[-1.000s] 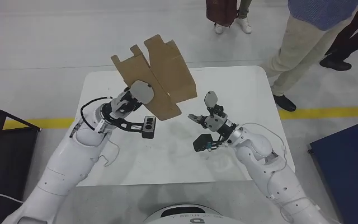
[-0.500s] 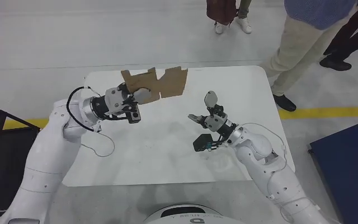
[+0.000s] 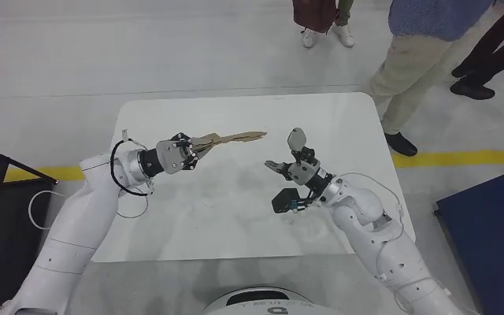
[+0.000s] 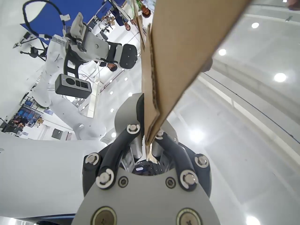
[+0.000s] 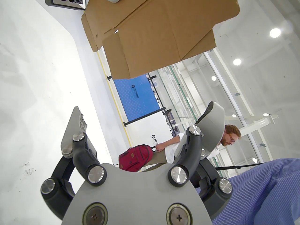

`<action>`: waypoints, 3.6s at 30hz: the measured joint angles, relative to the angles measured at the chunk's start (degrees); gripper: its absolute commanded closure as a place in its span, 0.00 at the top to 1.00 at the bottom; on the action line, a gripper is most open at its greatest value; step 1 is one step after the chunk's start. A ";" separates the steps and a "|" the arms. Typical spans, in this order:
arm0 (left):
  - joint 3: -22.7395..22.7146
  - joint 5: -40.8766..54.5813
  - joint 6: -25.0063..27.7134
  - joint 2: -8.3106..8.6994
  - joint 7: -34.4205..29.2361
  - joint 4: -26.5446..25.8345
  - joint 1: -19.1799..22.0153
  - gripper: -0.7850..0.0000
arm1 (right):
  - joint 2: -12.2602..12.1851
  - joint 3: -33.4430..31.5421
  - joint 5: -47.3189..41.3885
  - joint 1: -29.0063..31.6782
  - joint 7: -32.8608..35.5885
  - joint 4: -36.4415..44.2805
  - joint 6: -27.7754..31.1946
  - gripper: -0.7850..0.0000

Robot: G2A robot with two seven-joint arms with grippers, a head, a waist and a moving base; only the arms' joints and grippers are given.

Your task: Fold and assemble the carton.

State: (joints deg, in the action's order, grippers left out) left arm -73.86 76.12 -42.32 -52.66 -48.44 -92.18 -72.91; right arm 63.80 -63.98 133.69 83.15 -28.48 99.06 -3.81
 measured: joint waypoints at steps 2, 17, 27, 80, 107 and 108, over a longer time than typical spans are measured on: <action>-0.49 -2.16 1.72 0.14 1.45 -1.67 0.16 0.00 | 0.02 0.02 -0.20 0.10 0.02 -0.01 0.17 1.00; -10.57 -59.15 26.03 4.60 5.38 -21.19 -10.11 0.00 | -0.38 -3.38 -13.73 0.32 -5.05 -4.56 10.68 1.00; -12.52 -62.46 31.16 4.39 11.61 -26.92 -15.66 0.00 | -0.36 -5.02 -20.00 1.90 -4.19 -3.38 11.79 1.00; -6.69 -78.71 69.87 6.41 -12.98 -23.48 -5.07 0.00 | 0.84 23.65 -82.26 -22.26 -12.36 -31.08 61.81 0.44; -3.39 -79.99 70.29 6.59 -14.57 -21.19 -0.84 0.00 | -2.00 40.48 -87.23 -31.21 -16.98 -31.12 61.81 0.00; -3.36 -79.99 70.31 6.60 -14.46 -21.15 -0.81 0.00 | -2.06 41.25 -87.45 -31.59 -17.42 -31.23 61.81 0.00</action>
State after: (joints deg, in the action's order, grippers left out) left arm -77.22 -3.87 27.99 -46.06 -62.90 -113.33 -73.72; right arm 61.74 -22.74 46.24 51.57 -45.90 67.82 58.00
